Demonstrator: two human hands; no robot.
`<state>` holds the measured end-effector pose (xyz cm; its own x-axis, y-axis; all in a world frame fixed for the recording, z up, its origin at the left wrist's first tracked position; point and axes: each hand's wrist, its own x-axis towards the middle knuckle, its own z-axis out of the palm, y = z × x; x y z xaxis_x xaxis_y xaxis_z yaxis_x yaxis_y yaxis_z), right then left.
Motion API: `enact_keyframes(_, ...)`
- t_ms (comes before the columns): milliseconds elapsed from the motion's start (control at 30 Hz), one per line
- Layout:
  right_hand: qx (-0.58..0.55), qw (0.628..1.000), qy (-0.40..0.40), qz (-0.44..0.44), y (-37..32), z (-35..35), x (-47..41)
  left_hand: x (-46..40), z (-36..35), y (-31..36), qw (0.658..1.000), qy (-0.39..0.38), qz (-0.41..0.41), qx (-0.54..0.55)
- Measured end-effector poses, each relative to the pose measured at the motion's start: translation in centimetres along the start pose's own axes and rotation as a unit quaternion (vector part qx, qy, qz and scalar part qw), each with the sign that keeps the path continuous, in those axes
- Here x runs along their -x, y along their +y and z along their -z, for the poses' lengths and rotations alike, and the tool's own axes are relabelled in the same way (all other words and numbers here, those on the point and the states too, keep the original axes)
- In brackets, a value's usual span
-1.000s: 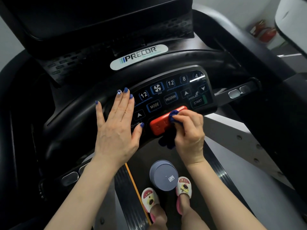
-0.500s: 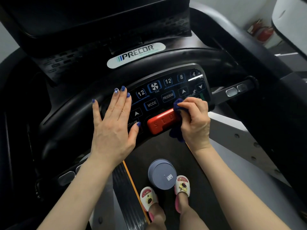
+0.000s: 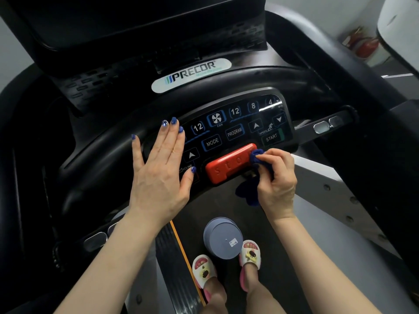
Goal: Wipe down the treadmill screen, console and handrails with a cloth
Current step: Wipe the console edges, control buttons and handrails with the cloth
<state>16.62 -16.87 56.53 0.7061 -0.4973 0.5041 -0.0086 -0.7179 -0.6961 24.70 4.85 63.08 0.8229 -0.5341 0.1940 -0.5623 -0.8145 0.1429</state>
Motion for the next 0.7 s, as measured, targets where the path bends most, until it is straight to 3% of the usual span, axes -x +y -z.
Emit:
enact_keyframes(133,0.011,1.000,-0.019,0.018,-1.3,0.9,-1.1,0.0,0.4,0.0,1.000,-0.001,0.000,0.008)
enact_keyframes(267,-0.009,0.992,-0.039,0.118,-4.0,1.1,-3.7,0.0,0.7,-0.1,1.000,0.005,0.005,0.015)
enact_keyframes(467,0.006,0.951,-0.165,0.261,-4.9,-1.4,-5.9,0.1,0.4,-0.5,1.000,0.005,0.020,0.017)
enact_keyframes(700,0.028,0.913,-0.243,0.327,-4.3,-2.0,-7.2,0.1,0.0,-0.9,0.999,0.023,0.015,0.028)
